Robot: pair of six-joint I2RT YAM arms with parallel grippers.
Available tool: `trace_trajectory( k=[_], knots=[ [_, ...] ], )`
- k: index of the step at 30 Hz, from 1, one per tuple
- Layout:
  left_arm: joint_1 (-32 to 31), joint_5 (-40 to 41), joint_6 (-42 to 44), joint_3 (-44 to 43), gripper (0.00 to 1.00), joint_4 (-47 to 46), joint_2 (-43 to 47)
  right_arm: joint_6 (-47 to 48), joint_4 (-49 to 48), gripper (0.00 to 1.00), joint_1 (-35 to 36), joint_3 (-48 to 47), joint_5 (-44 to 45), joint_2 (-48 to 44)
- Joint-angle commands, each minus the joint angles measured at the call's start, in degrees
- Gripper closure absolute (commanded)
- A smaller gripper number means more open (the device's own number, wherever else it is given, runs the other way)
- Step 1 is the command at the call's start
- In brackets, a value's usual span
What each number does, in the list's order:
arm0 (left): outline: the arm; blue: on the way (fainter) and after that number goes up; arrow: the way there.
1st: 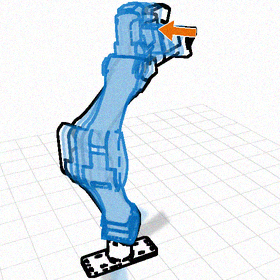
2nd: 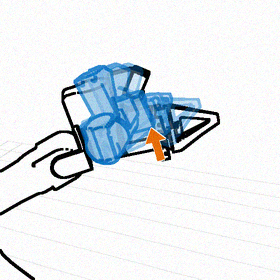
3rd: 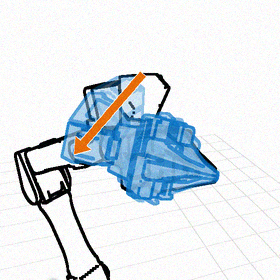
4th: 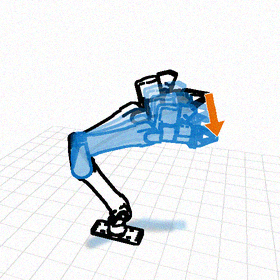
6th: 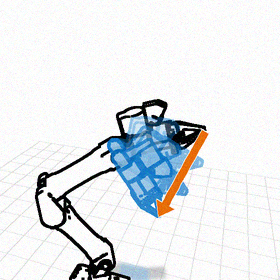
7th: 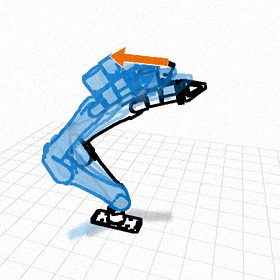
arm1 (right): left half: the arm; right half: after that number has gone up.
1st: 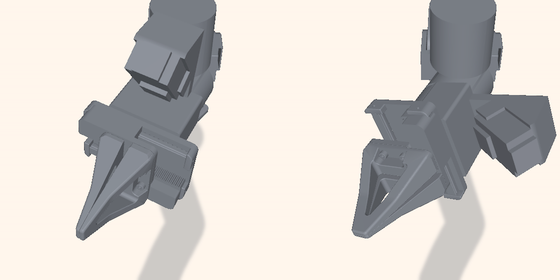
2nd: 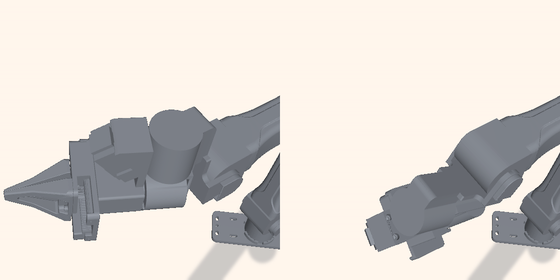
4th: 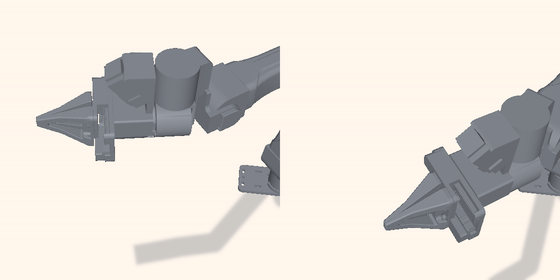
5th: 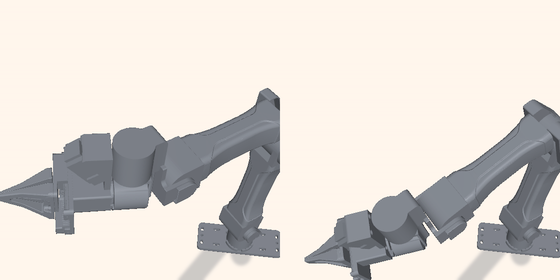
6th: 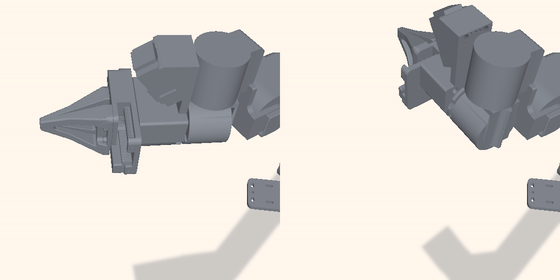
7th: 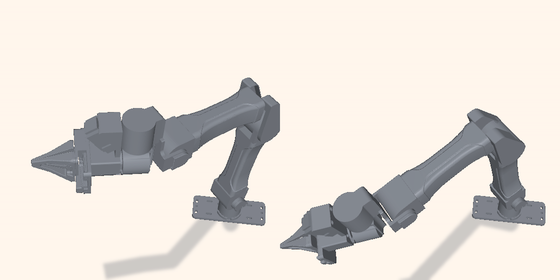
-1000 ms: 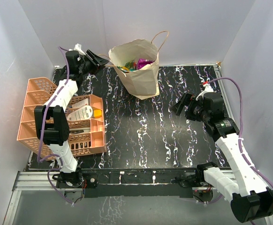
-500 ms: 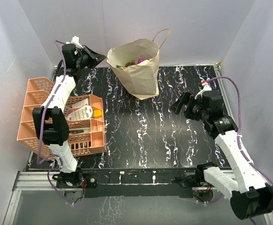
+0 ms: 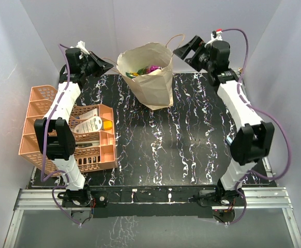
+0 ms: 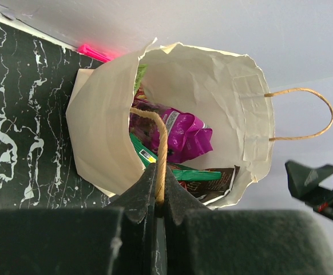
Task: Take the snacks out of the paper bag
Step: Adjust the paper bag at the center of the board.
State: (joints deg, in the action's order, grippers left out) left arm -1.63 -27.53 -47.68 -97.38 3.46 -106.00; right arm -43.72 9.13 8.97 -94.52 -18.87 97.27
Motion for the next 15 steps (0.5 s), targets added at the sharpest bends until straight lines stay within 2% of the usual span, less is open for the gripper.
trace_trajectory(
  k=[1, 3, 7, 9, 12, 15],
  knots=[
    [1.11, -0.68, 1.8, -3.14, 1.0, 1.01, 5.13, -3.55, -6.93, 0.02, -0.77, -10.82, -0.87, 8.5],
    [1.15, -0.45, 1.64, -2.26, 1.0, -0.13, 5.75, -5.52, -8.66, 0.04, -0.75, -13.86, -2.52, 11.75],
    [1.57, 0.4, 2.0, -2.12, 1.0, -0.53, 5.97, -9.1, -10.12, 0.2, -0.71, -19.42, -4.66, 17.19],
    [2.0, 0.23, 2.08, -4.07, 1.0, 0.2, 5.1, -10.01, -11.78, 0.27, -0.74, -21.49, -5.27, 18.87],
    [3.09, -0.96, 1.53, -8.24, 1.0, 1.72, 2.72, -11.05, -12.38, 0.48, -0.58, -25.03, -5.25, 20.89],
    [3.94, -2.0, 0.86, -12.75, 1.0, 2.96, 0.15, -11.46, -11.22, 0.55, -0.45, -28.7, -5.25, 22.84]
  ],
)
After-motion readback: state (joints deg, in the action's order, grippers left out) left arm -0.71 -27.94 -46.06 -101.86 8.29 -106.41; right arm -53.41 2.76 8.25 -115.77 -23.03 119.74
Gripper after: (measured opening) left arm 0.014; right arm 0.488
